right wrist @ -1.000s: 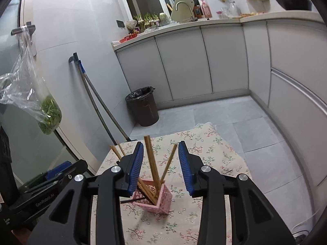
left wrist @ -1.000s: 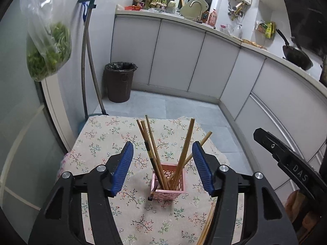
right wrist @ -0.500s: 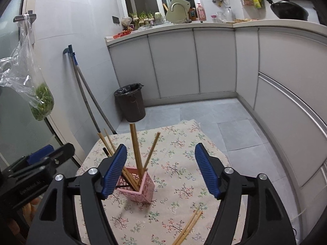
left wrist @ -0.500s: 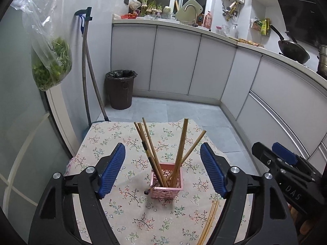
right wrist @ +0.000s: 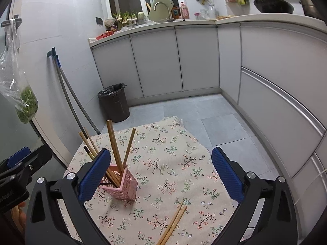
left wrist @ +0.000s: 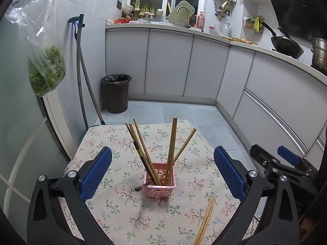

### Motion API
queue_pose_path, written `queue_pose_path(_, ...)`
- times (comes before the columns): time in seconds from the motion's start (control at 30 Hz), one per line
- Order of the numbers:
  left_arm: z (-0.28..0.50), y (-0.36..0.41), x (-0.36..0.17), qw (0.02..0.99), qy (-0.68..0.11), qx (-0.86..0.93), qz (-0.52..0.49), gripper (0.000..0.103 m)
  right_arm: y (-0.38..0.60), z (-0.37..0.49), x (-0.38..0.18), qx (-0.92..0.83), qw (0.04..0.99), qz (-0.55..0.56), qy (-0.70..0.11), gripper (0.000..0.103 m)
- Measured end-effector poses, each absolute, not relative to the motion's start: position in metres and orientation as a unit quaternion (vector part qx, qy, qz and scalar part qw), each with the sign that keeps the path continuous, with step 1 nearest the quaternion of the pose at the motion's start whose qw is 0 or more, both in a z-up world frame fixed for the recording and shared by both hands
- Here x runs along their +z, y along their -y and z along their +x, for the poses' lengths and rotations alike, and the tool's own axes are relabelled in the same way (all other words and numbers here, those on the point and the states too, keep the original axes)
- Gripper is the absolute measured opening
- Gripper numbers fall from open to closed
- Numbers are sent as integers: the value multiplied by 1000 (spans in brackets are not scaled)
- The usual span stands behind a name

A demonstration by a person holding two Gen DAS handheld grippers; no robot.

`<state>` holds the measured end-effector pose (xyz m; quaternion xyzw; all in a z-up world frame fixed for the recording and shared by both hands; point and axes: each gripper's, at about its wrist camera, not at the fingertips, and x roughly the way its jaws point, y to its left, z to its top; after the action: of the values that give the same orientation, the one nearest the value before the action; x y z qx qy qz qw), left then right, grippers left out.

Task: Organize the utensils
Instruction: 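Lift both open tools away and reach toward the last chopsticks on the cloth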

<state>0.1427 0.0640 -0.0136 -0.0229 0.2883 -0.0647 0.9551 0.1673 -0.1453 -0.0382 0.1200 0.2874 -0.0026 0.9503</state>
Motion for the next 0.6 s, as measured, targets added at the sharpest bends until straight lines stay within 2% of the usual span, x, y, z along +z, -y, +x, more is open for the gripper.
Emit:
queue_pose_path(0.33,150,-37,-31,942,-322,-98,5,96,183,151,-66,-31,932,168,-321,96)
queue_pose_path(0.6,155,14,-70,914,-375,-143,64,96,257,126,-118,-94,872,317,-362,96)
